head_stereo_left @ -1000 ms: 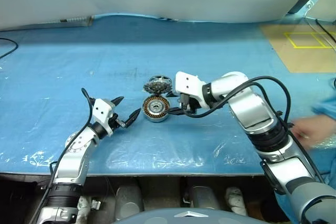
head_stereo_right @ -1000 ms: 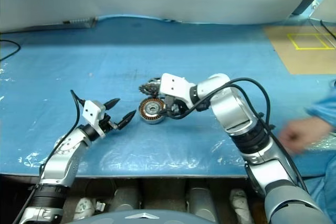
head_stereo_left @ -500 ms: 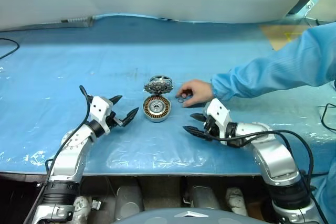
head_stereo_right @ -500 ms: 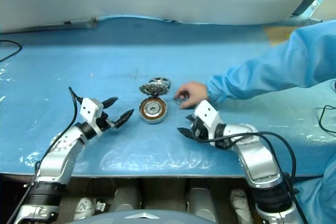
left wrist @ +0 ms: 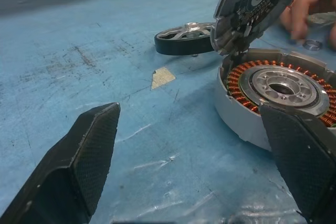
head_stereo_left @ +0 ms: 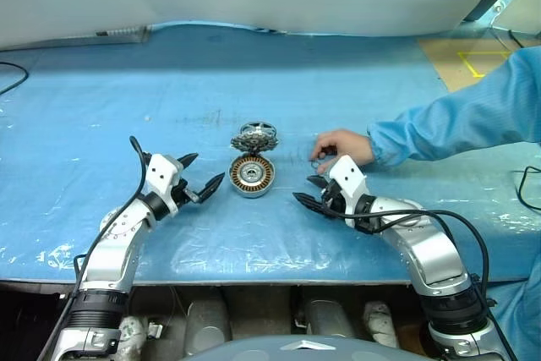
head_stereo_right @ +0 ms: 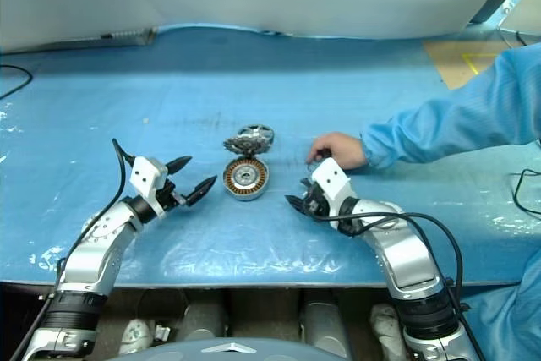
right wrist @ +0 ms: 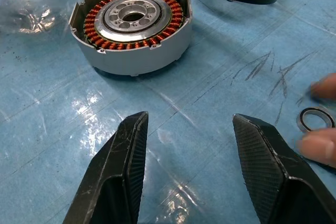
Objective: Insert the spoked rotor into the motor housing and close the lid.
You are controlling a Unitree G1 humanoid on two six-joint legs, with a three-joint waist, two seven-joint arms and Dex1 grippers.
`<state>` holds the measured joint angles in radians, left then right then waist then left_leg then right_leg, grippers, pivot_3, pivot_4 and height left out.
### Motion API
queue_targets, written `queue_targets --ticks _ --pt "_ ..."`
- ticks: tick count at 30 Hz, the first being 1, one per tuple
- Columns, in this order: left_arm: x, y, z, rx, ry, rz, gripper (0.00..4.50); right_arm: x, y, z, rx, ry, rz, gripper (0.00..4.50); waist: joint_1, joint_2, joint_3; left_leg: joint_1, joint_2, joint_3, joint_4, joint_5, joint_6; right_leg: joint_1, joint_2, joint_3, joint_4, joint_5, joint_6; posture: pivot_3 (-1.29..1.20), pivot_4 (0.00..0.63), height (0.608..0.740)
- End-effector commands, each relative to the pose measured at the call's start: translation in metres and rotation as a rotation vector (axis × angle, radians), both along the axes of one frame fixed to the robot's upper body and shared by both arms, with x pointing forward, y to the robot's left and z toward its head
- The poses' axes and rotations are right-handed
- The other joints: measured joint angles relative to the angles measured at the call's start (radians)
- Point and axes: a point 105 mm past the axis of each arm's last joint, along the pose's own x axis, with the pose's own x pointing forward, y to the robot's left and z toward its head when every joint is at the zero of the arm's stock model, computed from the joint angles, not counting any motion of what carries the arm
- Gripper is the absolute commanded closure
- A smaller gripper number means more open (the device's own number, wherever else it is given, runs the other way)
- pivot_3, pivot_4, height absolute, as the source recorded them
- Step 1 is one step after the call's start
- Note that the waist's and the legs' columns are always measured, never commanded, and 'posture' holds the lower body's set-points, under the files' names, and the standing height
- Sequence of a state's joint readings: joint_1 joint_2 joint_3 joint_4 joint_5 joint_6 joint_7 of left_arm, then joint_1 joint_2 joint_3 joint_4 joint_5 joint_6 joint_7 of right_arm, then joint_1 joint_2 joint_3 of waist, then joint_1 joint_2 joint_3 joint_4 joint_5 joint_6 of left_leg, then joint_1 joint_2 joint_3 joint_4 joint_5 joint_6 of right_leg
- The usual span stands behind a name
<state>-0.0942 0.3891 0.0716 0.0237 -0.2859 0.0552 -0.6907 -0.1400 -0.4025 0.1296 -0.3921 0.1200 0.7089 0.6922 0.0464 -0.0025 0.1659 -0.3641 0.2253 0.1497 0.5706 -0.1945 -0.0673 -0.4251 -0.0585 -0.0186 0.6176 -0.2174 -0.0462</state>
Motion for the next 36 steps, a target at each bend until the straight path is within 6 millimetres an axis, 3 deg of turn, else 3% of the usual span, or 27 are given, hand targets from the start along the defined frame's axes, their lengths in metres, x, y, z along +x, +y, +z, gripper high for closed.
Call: queue_targets --ticks 1,5,11,17,25,29,32,36 --pt "-0.001 0.002 0.009 0.009 -0.04 -0.005 0.0 0.003 0.002 0.009 0.015 -0.041 0.009 1.85 0.0 0.0 0.0 0.0 0.0 0.0 0.0 0.0 0.0 0.0 0.0 0.0 0.0 0.0 0.0 0.0 0.15 0.74" --pt "0.0 0.002 0.008 0.009 -0.039 -0.005 0.0 0.009 -0.003 0.009 0.008 -0.053 -0.033 1.85 0.0 0.0 0.0 0.0 0.0 0.0 0.0 0.0 0.0 0.0 0.0 0.0 0.0 0.0 0.0 0.0 0.15 0.74" --pt "0.001 0.001 0.009 0.01 -0.041 -0.008 0.0 0.043 -0.024 0.007 -0.001 -0.109 -0.259 1.85 -0.002 0.0 0.0 0.0 0.0 0.0 0.0 0.0 0.0 0.0 0.0 0.0 0.001 0.0 0.0 0.0 0.15 0.74" --pt "0.001 0.001 0.011 0.011 -0.047 -0.009 0.0 0.064 -0.029 0.007 0.028 -0.144 -0.364 1.85 -0.002 0.0 0.0 0.0 0.0 0.0 0.0 0.0 0.0 0.0 0.0 0.0 0.0 0.0 0.0 0.0 0.15 0.74" --pt "0.0 0.001 0.013 0.014 -0.05 -0.008 0.0 0.059 -0.018 -0.025 0.015 -0.065 -0.353 1.85 -0.002 0.0 0.0 0.0 0.0 0.0 0.0 0.0 0.0 0.0 0.0 0.0 0.0 0.0 0.0 0.0 0.15 0.74" --pt "0.0 0.001 0.013 0.015 -0.049 -0.007 0.0 0.051 -0.023 -0.041 -0.002 -0.006 -0.371 2.75 -0.002 0.0 0.0 0.001 0.0 0.0 0.0 0.0 0.0 0.001 0.0 0.0 0.0 0.0 0.0 0.0 0.15 0.74" --pt "0.0 0.001 0.012 0.014 -0.047 -0.011 0.0 0.045 -0.027 -0.039 -0.001 -0.003 -0.368 3.82 -0.002 0.0 0.0 0.004 0.0 0.0 0.0 0.0 0.0 0.003 0.0 0.0 0.0 0.0 0.0 0.0 0.15 0.74" --pt "-0.003 -0.003 0.008 0.005 -0.033 -0.035 0.0 0.037 -0.027 -0.032 -0.005 -0.009 -0.327 3.95 -0.001 0.0 0.0 0.005 0.0 0.0 0.0 0.0 0.0 0.004 0.0 0.0 0.0 0.0 0.0 0.0 0.15 0.74"
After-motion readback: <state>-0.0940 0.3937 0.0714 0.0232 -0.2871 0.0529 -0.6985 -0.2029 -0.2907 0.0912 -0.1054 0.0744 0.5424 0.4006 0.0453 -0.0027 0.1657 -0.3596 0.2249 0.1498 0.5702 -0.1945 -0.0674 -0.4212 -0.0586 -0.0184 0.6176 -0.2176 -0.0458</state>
